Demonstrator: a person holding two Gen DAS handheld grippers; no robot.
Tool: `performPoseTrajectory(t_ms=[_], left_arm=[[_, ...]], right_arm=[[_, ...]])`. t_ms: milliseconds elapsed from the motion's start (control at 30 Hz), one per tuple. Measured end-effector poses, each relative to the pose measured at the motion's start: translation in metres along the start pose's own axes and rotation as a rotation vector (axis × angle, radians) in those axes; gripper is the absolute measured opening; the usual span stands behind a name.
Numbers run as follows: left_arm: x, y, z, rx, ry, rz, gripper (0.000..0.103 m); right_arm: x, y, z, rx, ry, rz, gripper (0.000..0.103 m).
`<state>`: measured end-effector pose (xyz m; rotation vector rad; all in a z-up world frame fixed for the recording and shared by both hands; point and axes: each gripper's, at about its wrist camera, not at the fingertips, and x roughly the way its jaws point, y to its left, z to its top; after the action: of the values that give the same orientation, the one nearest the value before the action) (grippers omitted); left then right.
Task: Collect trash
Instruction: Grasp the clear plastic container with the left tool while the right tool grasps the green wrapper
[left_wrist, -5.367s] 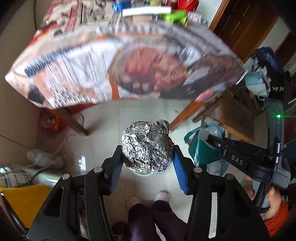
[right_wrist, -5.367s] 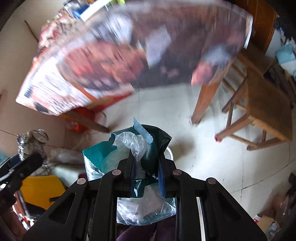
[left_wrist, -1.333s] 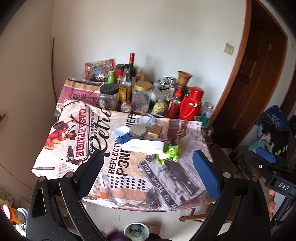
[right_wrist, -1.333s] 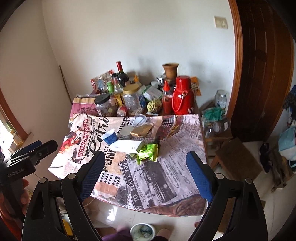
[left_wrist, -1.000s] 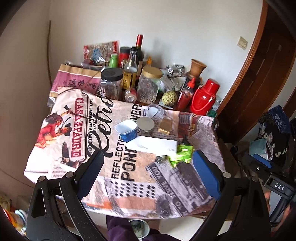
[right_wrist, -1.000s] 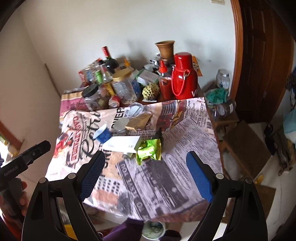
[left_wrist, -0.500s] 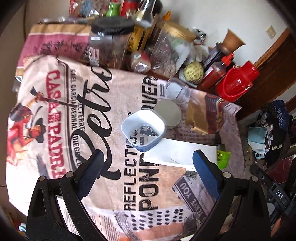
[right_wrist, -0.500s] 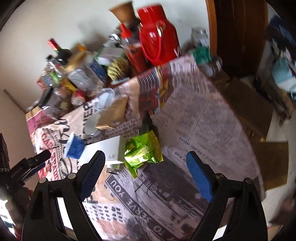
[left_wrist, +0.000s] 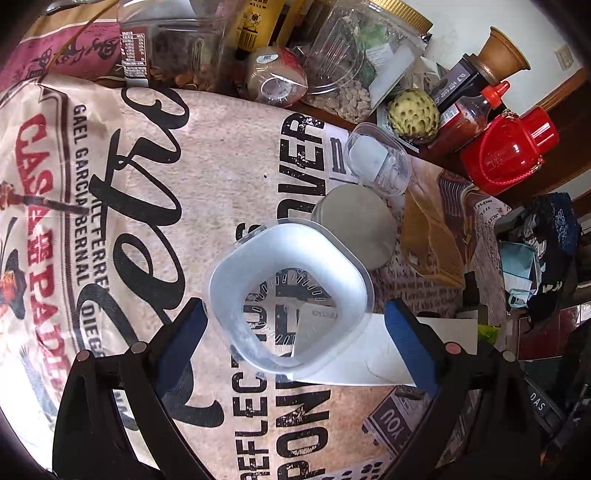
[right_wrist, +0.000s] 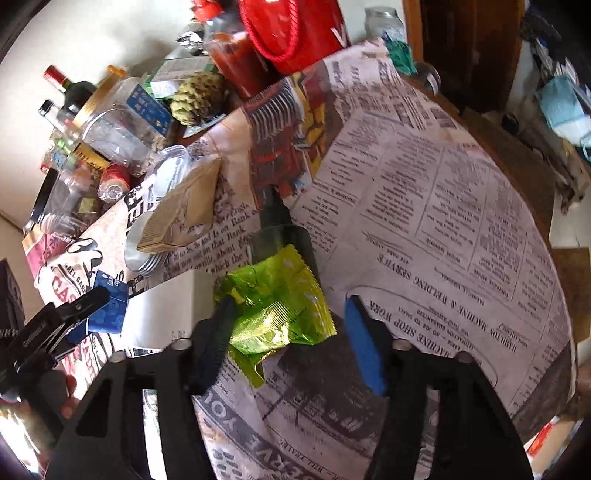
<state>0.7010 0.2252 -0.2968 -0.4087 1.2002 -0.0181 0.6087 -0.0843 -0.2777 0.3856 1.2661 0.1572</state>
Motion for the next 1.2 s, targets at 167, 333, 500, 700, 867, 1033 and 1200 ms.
performPoseTrajectory(t_ms=[167,333,500,700,867,1033,1200], left_arm=[[0.011,-0.003,-0.001,0.030,0.026,-0.005,0.087],[0.010,-0.010,-0.006,0.071,0.016,0.035,0.065],[-0.009,-0.018,-0.012,0.093,-0.037,0.052,0.064],[-0.046,-0.033,-0.022,0.131,-0.133,0.084,0.063],[-0.074,-0.043,-0.038,0.121,-0.193,0.083,0.062],[-0.084,-0.046,-0.060,0.078,-0.193,0.083,0.062],[-0.099,-0.058,-0.086,0.094,-0.191,0.083,0.062]], right_arm=[[0.005,0.011,0.001,-0.074,0.014,-0.014,0.033],[-0.002,0.012,-0.001,-0.095,0.010,0.006,0.023],[-0.016,0.014,-0.006,-0.126,0.001,0.023,0.014],[-0.044,0.011,-0.015,-0.163,-0.008,0.077,0.013],[-0.069,0.005,-0.020,-0.204,-0.040,0.097,0.013],[-0.095,-0.003,-0.023,-0.243,-0.085,0.094,0.013],[-0.116,-0.015,-0.022,-0.242,-0.133,0.103,0.013]])
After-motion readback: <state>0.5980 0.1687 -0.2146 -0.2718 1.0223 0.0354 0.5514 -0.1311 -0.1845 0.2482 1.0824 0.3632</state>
